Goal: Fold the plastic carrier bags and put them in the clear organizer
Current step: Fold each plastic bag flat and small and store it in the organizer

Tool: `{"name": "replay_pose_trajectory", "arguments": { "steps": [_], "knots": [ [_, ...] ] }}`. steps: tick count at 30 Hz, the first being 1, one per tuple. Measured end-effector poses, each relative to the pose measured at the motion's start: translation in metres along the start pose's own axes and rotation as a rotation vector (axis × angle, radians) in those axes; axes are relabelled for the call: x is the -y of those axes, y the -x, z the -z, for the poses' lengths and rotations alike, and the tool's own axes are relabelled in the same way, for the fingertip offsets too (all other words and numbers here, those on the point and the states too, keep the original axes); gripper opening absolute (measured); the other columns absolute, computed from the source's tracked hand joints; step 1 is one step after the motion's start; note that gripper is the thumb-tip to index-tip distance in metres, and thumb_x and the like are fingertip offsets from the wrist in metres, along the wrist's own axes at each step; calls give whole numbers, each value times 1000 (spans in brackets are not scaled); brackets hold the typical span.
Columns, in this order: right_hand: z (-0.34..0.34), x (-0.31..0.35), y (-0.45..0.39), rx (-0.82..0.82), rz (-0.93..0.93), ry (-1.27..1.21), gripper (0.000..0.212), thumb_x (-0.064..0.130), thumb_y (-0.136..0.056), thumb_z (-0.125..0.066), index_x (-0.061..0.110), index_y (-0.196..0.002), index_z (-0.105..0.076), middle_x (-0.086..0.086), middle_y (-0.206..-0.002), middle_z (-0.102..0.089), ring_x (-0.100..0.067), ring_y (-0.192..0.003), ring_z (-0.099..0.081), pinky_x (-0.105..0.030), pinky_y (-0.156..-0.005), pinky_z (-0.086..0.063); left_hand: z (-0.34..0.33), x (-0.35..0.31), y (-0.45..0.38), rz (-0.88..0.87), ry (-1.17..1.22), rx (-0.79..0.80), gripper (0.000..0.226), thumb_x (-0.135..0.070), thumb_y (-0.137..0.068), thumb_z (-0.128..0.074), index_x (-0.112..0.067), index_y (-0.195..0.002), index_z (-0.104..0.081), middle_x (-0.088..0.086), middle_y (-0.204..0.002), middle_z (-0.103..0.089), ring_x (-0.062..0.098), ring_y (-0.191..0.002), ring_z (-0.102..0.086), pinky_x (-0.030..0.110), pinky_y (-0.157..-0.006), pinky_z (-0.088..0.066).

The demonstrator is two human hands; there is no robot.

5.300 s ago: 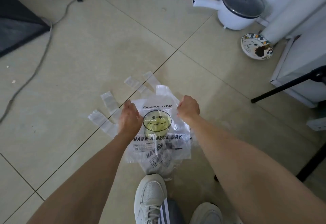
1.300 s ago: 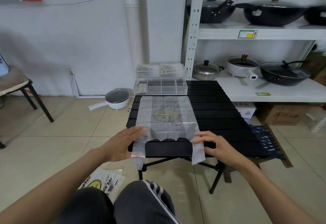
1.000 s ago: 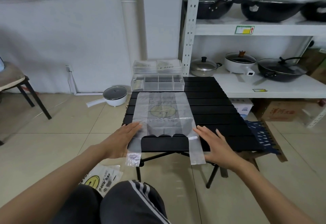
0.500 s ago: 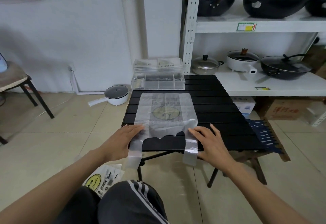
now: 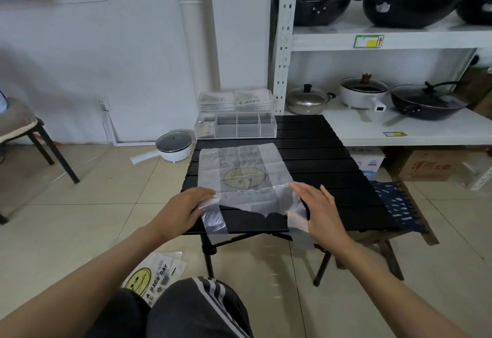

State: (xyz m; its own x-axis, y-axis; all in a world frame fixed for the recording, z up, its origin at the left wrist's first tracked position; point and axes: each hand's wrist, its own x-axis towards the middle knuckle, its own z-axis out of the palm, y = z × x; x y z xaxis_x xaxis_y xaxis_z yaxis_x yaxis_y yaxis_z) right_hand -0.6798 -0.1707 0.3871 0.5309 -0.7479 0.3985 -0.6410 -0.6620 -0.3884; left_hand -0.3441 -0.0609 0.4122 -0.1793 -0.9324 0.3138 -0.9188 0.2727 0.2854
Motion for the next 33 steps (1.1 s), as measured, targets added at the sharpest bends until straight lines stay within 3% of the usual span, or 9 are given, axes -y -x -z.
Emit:
{"name": "replay_pose_trajectory", "arguments": {
  "steps": [3, 5, 8, 11, 15, 20, 24, 29, 33],
  "knots": [
    [7, 7, -11, 63, 14, -86, 78, 63, -81, -64, 43, -147, -29, 29, -142, -27, 19, -136, -11, -33, -122, 3, 5, -3, 0, 50, 104, 12, 29, -34, -97, -39, -20, -118, -54, -11, -105, -64, 5, -84, -60, 20, -75, -46],
    [10, 12, -18, 127, 19, -117, 87, 70, -76, -63, 43, -149, -23, 31, -139, -21, 27, -130, 1, -31, -121, 7, 7, -2, 1, 59, 135, -6, 21, -37, -98, -34, -23, -107, -46, -9, -88, -60, 7, -69, -55, 26, -65, -45],
    [7, 12, -27, 146, 30, -67, 80, 57, -81, -68, 39, -149, -29, 26, -136, -36, 11, -133, -24, -33, -121, 3, 5, 3, 4, 93, 168, 7, 22, -40, -99, -27, -23, -102, -40, -3, -83, -57, 15, -69, -56, 35, -66, -47],
    [-1, 4, -35, 93, 58, -13, 57, 14, -83, -69, 37, -133, -54, 19, -109, -60, -6, -114, -53, -28, -118, -4, 5, 8, 5, 137, 204, 57, 19, -42, -98, -38, -25, -107, -43, -6, -92, -62, 14, -78, -61, 33, -71, -50],
    [-6, 3, -38, 107, 59, 43, 59, -8, -74, -69, 37, -112, -70, 17, -96, -56, -5, -98, -50, -34, -116, -15, -1, 14, 3, 145, 129, 21, 34, -28, -89, -67, -27, -121, -57, -16, -117, -62, -1, -103, -57, 14, -89, -45],
    [-7, 3, -38, 93, -5, -11, 44, 1, -79, -70, 42, -96, -69, 20, -94, -55, -1, -94, -45, -28, -98, -22, -7, 19, -5, 173, 124, -57, 26, -7, -74, -78, -21, -95, -74, -12, -100, -65, 0, -90, -57, 26, -82, -52],
    [-7, 10, -45, 93, -202, -94, 14, 23, -89, -66, 34, -81, -65, 16, -88, -57, -5, -91, -47, -32, -87, -27, -7, 20, -10, 327, 203, -88, 20, -18, -74, -81, -13, -92, -73, -1, -93, -64, 12, -83, -59, 30, -75, -50],
    [-16, 18, -57, 86, -359, 43, 17, 26, -86, -64, 28, -72, -54, 9, -75, -51, -14, -83, -50, -33, -77, -24, -10, 22, -18, 503, 166, -119, 10, -10, -79, -73, -8, -87, -69, 2, -89, -57, 21, -81, -57, 21, -66, -41],
    [-21, 19, -56, 13, -385, 57, 27, 48, -81, -67, 28, -77, -48, 11, -74, -55, -11, -80, -49, -35, -77, -29, -10, 12, -16, 588, 194, -197, 26, -16, -77, -76, -14, -90, -54, 2, -84, -56, 13, -68, -53, 23, -60, -42]
  ]
}}
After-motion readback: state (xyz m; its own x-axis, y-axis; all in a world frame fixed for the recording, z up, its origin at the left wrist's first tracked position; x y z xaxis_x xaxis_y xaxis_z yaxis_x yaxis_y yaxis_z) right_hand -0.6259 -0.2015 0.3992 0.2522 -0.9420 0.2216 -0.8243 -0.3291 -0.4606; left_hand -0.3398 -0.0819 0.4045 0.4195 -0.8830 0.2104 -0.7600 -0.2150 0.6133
